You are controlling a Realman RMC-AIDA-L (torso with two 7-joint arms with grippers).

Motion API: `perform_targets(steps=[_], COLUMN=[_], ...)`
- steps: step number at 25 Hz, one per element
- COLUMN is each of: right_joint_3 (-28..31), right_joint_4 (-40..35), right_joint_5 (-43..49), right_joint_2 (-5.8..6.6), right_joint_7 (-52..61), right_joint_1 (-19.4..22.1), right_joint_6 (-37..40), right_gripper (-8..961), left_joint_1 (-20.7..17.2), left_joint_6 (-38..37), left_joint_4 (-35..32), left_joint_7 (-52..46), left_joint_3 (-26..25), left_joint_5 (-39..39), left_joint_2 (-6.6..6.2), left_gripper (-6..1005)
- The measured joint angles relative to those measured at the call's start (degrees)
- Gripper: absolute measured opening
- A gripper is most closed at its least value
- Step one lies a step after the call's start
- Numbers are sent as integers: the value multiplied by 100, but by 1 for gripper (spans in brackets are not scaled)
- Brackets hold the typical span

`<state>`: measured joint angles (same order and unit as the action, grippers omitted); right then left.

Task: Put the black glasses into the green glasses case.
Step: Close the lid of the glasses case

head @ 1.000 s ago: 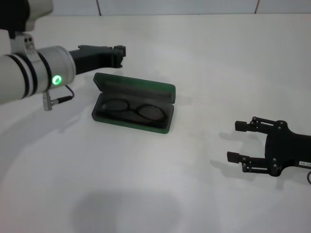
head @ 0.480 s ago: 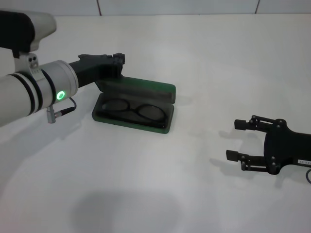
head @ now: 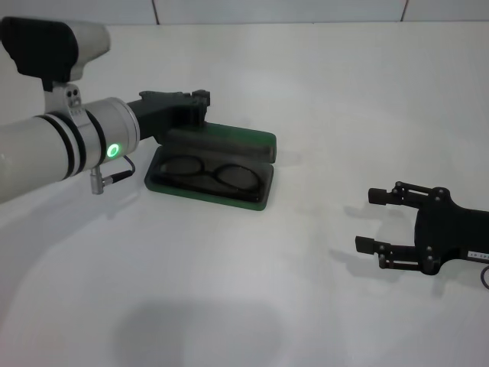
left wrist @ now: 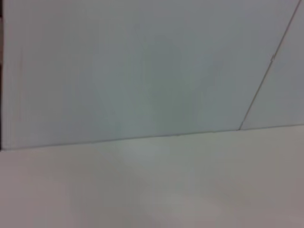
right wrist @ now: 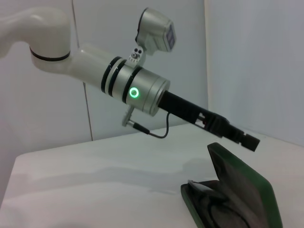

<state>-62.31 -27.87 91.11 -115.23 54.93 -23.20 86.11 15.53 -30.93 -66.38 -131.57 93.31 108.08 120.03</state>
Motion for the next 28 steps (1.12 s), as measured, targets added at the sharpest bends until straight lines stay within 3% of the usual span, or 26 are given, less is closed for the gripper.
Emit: perform_targets(steps=[28], right_joint_3=[0], right_joint_4=[-4], right_joint_5=[4], right_joint_2=[1], right_joint_7=[0], right_joint_1=[-73], right_joint_6=[2], right_gripper=[767], left_joint_1=[31], left_joint_6=[152], left_joint_4=[284], left_joint_7=[290], left_joint_3=[12], left_joint_5=[-2], left_joint_2=[12], left_gripper=[-1])
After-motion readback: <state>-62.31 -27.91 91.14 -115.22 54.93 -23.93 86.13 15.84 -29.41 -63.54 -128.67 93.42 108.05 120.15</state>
